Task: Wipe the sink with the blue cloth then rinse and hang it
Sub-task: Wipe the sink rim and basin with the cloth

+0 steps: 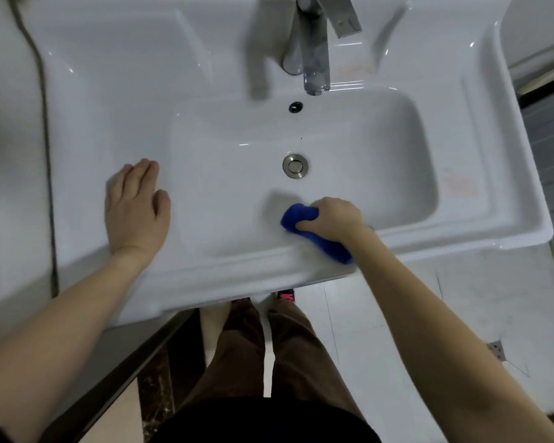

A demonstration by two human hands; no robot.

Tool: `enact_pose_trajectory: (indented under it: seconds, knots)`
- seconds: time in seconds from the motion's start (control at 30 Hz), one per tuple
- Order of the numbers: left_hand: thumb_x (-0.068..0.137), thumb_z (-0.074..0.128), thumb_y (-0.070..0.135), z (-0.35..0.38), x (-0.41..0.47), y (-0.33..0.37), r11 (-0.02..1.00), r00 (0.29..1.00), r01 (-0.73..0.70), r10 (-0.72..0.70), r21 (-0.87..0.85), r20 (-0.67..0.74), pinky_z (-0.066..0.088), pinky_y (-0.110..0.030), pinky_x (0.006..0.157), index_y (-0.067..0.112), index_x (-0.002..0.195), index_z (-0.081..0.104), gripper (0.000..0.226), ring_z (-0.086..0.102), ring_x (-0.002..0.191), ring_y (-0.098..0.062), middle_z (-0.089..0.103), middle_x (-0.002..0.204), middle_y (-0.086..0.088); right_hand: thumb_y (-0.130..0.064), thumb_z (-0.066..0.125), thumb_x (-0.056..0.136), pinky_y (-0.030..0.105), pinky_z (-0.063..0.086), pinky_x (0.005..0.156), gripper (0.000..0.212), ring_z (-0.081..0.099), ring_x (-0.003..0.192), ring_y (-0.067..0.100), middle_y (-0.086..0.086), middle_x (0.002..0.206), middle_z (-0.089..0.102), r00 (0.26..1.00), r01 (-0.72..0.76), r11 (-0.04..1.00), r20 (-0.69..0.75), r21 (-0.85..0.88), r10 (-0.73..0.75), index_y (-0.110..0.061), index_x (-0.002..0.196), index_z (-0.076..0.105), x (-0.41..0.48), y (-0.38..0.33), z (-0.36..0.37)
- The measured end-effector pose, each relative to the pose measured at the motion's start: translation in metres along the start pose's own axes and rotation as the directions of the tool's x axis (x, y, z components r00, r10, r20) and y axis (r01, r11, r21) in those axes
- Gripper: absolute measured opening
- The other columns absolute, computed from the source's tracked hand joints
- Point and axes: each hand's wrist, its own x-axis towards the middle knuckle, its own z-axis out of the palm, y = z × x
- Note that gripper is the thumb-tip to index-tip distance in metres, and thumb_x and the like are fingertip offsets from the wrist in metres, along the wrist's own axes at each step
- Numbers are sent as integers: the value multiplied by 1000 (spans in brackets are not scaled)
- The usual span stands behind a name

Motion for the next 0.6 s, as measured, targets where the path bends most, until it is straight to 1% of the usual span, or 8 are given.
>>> enact_pose_trajectory:
  seconds: [0.13, 0.23, 0.3, 0.33, 0.4, 0.5, 0.53, 0.6]
  knots:
    - [99, 34, 23, -3, -1, -1, 1000, 999, -5, 5, -7, 51, 18, -43, 121, 7, 147, 38, 50, 27, 142, -33, 37, 155, -11, -54, 61, 82, 31, 42, 68, 36, 59, 82, 23, -1, 90, 66, 981, 168, 981, 77, 97, -176, -19, 94, 64, -8, -77, 23]
    - [91, 45, 17, -20, 8, 12, 997, 994, 75, -73, -27, 79, 26, -44, 116, 9, 139, 47, 49, 35, 134, -35, 46, 146, -13, -53, 61, 82, 31, 46, 69, 34, 61, 83, 23, 0, 87, 66, 974, 192, 974, 96, 119, -204, -19, 86, 61, -16, -79, 19]
    - [87, 50, 14, -30, 13, 37, 982, 989, 142, -136, -127, 58, 34, -43, 107, 10, 133, 54, 46, 46, 122, -37, 57, 130, -17, -52, 60, 83, 32, 46, 70, 31, 61, 83, 24, 0, 86, 66, 978, 179, 980, 88, 86, -187, -20, 81, 58, -21, -59, 9]
    - [87, 51, 14, -34, 14, 54, 971, 992, 126, -117, -203, 55, 38, -44, 104, 11, 131, 56, 44, 50, 117, -38, 60, 124, -18, -51, 59, 84, 32, 45, 70, 31, 61, 83, 24, 0, 85, 65, 983, 165, 984, 75, 65, -170, -20, 80, 56, -24, -46, 3]
    - [90, 52, 16, -37, 9, 92, 950, 997, 29, -3, -312, 83, 42, -42, 98, 13, 129, 59, 39, 53, 114, -37, 62, 120, -14, -51, 57, 86, 32, 43, 69, 31, 59, 81, 24, -2, 83, 62, 991, 127, 991, 32, 34, -128, -21, 80, 54, -30, -12, -9]
    - [95, 53, 22, -23, -10, 158, 907, 974, -42, 129, -419, 183, 43, -35, 93, 18, 125, 61, 32, 55, 114, -27, 63, 118, -4, -54, 55, 87, 31, 41, 66, 34, 57, 77, 22, -4, 80, 57, 997, 53, 999, -60, 11, -52, -21, 81, 55, -39, 54, -26]
    - [96, 52, 26, -14, -17, 180, 888, 954, -29, 162, -459, 252, 43, -32, 92, 20, 125, 61, 31, 55, 114, -23, 62, 119, -1, -55, 55, 87, 32, 42, 66, 34, 58, 77, 23, -4, 80, 56, 995, 26, 1000, -97, 8, -25, -22, 81, 55, -42, 78, -31]
    - [97, 49, 38, 9, -33, 223, 866, 863, 16, 241, -500, 444, 42, -30, 94, 25, 127, 59, 34, 54, 117, -17, 59, 124, 4, -55, 56, 87, 33, 45, 67, 31, 59, 78, 24, -3, 85, 54, 985, -18, 1000, -171, 25, 22, -26, 79, 51, -48, 125, -42]
